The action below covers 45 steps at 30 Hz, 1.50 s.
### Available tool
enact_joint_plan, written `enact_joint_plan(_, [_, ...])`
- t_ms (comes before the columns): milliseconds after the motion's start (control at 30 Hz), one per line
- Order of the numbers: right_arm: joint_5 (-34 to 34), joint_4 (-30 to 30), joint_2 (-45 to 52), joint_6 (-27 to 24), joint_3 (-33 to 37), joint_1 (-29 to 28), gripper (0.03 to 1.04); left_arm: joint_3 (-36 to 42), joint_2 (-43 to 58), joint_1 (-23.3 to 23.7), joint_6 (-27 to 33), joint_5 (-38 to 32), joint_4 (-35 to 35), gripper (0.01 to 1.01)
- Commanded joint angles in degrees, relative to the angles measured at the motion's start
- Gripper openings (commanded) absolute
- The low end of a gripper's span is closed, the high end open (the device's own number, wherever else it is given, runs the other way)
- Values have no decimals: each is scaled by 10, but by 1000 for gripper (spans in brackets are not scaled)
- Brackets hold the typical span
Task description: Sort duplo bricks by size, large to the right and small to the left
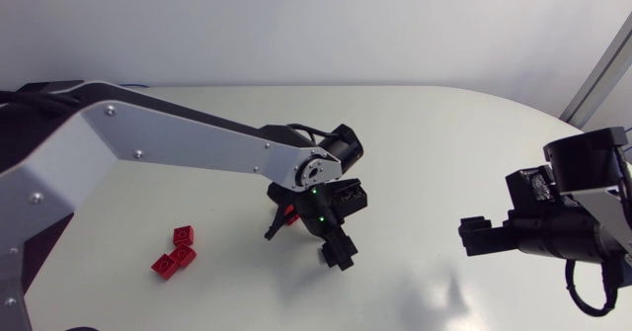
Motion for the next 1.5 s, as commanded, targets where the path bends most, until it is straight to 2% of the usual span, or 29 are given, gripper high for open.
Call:
enact_joint_plan(0, [4,-12,-7,2,-20,3,998,15,18,7,13,6,-14,700])
enact_joint_plan(100, [4,-13,-8,2,-19,3,998,17,19,-1,16,6,-19,677])
enact_joint_plan(167, [4,-14,-10,2,-19,3,998,18,23,-12,18,6,-19,610])
enact_joint_plan(233, [4,-14,-11,2,-20,2,998,27,31,-22,17,6,-22,497])
enact_joint_plan(267, [3,-14,-11,2,-20,3,998,37,36,-26,15,5,-25,344])
enact_joint_plan(300, [4,-14,-13,2,-21,2,998,45,44,-27,11,4,-31,313])
enact_joint_plan(367, [4,-14,-14,2,-24,2,998,55,53,-28,12,3,-50,303])
enact_joint_plan(700, [3,-11,-14,2,-25,3,998,52,34,-13,12,-1,-46,282])
enact_joint_plan(1033, [3,-11,-15,2,-25,4,998,24,-26,37,15,-9,-49,274])
enact_joint_plan(1200, [2,-11,-15,3,-25,5,998,-29,-84,84,21,-10,-45,274])
enact_joint_plan(1467, [2,-19,-27,6,-25,9,998,-151,-158,220,22,-21,19,274])
